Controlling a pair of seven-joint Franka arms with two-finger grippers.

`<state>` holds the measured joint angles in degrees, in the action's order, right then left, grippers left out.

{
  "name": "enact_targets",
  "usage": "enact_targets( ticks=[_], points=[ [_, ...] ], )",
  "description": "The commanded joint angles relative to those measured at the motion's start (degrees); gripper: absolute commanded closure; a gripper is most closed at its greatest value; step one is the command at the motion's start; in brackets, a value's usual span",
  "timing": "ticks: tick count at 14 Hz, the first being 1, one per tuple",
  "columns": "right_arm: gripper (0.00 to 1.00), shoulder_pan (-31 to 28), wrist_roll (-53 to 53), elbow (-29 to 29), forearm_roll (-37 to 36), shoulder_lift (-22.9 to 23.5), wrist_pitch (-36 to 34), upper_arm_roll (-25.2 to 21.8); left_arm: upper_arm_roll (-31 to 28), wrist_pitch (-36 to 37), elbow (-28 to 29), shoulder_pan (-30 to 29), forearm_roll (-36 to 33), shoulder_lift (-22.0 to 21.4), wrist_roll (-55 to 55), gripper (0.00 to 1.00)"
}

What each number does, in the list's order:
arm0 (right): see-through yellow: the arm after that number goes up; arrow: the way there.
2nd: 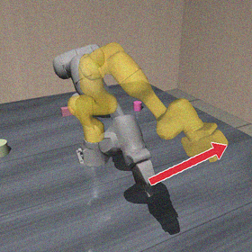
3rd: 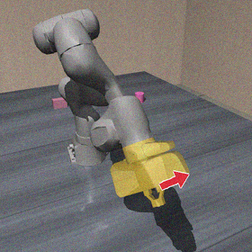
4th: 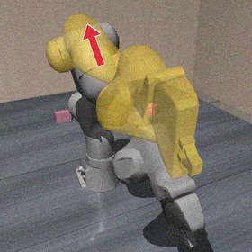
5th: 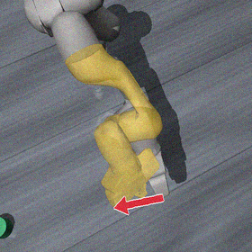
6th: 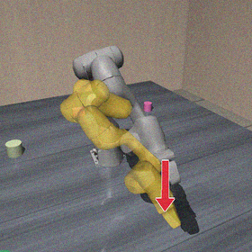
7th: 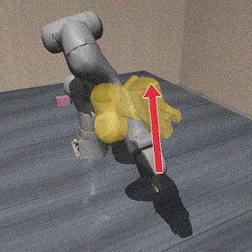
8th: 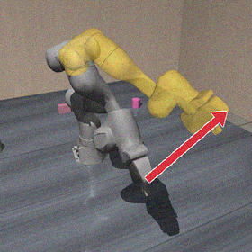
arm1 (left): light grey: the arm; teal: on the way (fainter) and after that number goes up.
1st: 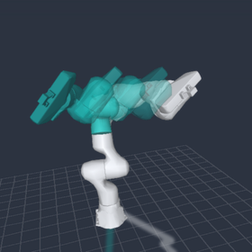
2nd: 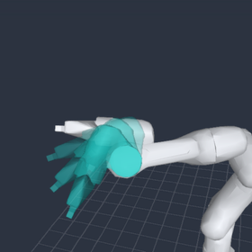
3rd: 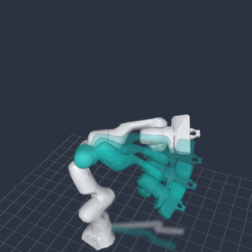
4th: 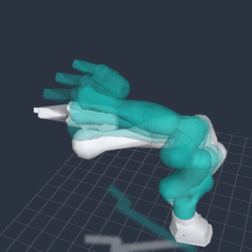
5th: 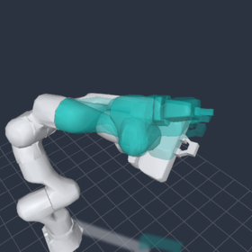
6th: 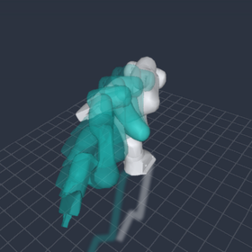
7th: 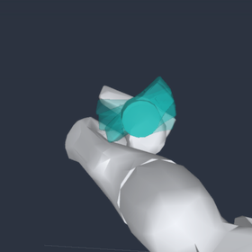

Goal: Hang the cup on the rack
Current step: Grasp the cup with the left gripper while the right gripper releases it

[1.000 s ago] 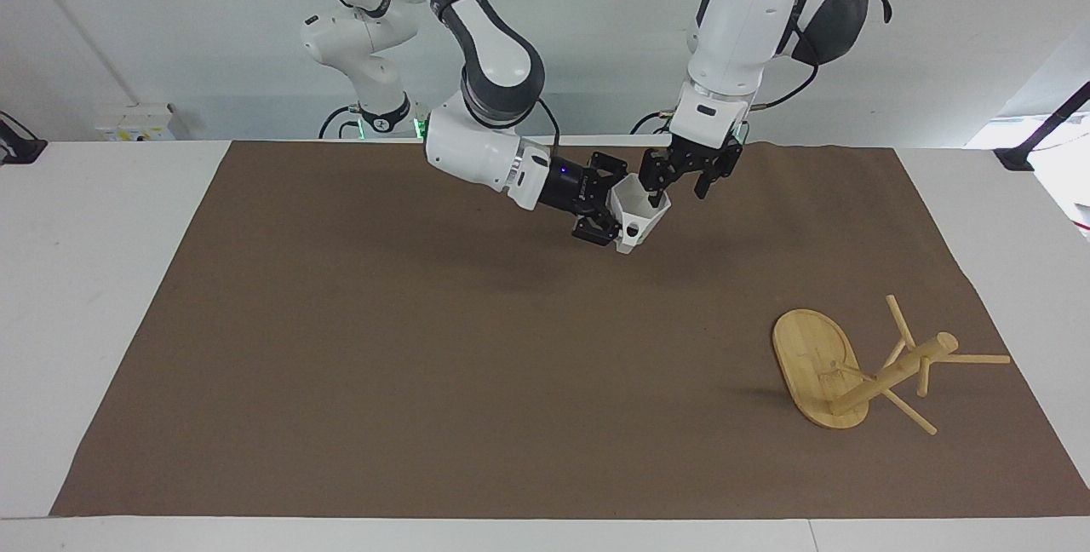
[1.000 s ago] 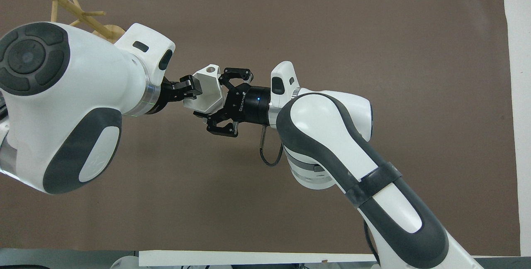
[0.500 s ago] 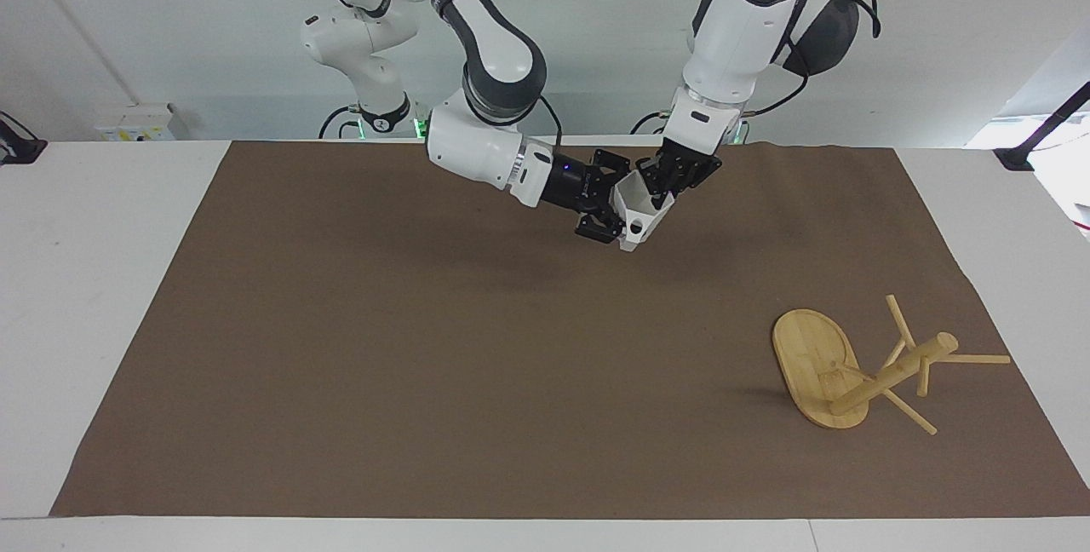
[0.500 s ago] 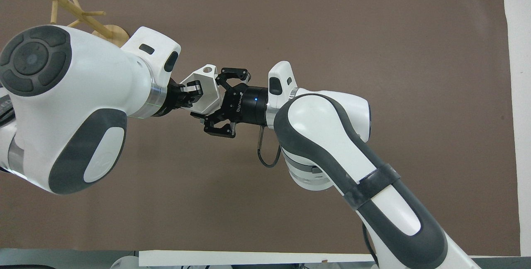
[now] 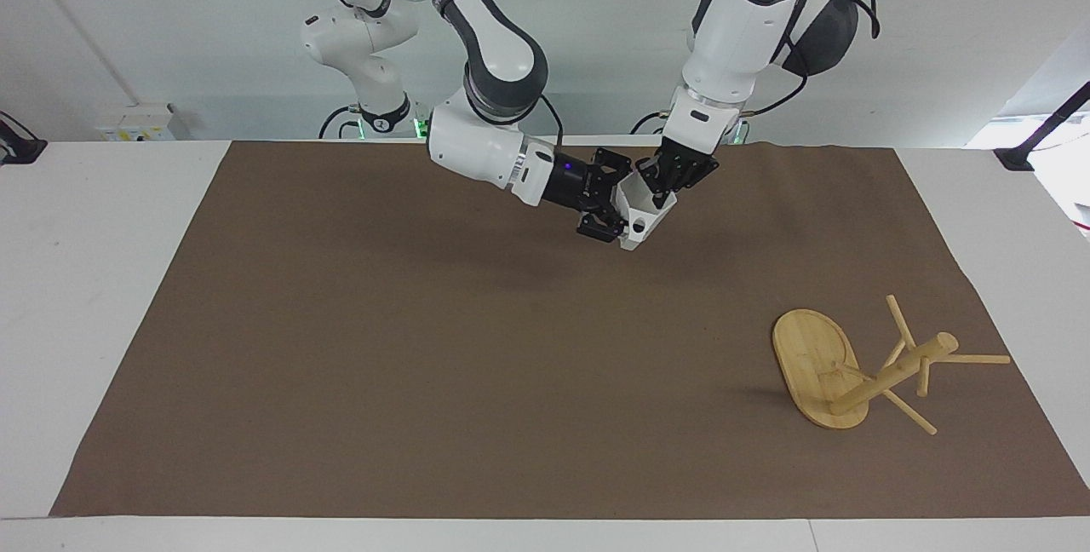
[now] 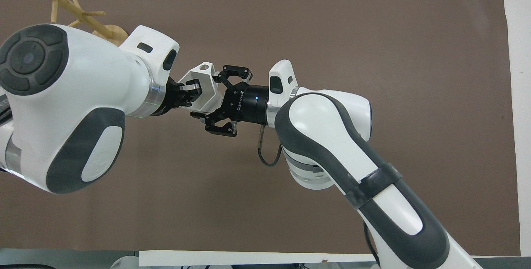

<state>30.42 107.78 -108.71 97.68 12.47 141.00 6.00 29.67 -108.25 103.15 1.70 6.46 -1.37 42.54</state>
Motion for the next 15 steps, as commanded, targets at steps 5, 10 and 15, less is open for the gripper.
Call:
enact_targets(
  ticks=[5, 10, 15],
  points=[
    [0.0, -9.6, 1.6, -1.5, -0.6, -1.5, -11.0, -0.3, -0.7, -18.1, 10.9, -8.8, -0.8, -3.0, -1.2, 1.0],
    [0.0, -25.6, 1.4, -1.0, -19.1, -1.8, -26.3, -0.4, -4.1, -45.0, 21.8, -11.4, 7.6, -2.2, -6.5, 1.0],
    [0.0, -37.7, -0.9, 0.7, -37.0, -1.6, -36.3, -0.4, -4.3, -61.0, 22.5, -13.4, 12.0, 5.8, -8.7, 1.0]
  ],
)
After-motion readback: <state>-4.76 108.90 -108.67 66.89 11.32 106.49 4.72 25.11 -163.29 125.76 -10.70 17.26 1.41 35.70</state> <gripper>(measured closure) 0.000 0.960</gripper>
